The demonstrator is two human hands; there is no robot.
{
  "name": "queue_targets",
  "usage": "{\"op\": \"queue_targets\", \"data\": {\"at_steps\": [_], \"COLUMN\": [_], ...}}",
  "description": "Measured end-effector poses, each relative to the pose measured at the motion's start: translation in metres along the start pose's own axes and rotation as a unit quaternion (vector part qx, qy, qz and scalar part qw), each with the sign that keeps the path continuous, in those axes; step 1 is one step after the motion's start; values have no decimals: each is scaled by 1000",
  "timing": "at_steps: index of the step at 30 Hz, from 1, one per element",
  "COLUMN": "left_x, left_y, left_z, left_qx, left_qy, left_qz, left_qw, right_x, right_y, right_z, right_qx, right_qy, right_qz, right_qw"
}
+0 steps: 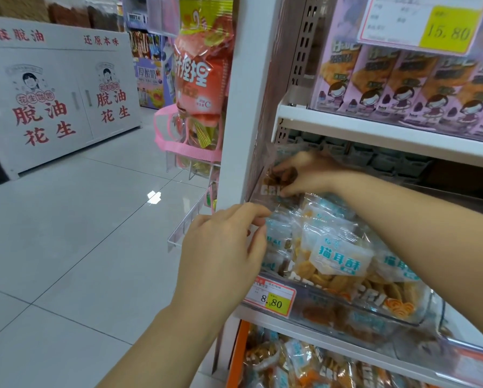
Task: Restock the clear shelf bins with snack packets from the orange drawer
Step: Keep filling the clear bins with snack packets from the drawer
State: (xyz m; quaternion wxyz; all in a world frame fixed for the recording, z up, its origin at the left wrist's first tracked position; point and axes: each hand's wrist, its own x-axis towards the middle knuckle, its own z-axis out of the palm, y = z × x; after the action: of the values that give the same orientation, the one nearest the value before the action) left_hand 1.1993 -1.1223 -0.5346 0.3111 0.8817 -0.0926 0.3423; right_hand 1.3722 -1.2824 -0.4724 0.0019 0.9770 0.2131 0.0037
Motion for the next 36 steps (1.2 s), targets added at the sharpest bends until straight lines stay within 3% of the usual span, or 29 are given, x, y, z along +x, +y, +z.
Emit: {"op": "queue_targets", "data": {"at_steps": [3, 7, 16, 22, 26, 31, 36], "left_x": [2, 4, -18, -31, -42, -46, -28], "left_y": [1, 6, 34, 96, 151, 197, 209], "left_z": [0, 0, 0, 24, 61, 109, 147], "left_qx": [-1, -11, -42, -91, -107, -85, -44], "left_qy": [0, -21, -15, -8, -78, -217, -300], "left_qz": [-5, -22, -27, 33, 70, 97, 56], "left_qw": [1000, 999, 999, 995, 989, 968, 951], "right_x": [-2, -22, -145, -241, -294, -346, -373], "right_y": [-2, -6, 11, 53, 93, 135, 162], "right_z": [-7, -17, -30, -22, 2, 38, 59], "right_qx": [55, 134, 134, 132, 132, 149, 195], "right_qy": [-35, 18, 90, 137, 146, 84, 102], "right_qz": [-4, -26, -62, 4, 65, 155, 189], "right_qw": [998, 990, 985, 982, 978, 973, 957]}}
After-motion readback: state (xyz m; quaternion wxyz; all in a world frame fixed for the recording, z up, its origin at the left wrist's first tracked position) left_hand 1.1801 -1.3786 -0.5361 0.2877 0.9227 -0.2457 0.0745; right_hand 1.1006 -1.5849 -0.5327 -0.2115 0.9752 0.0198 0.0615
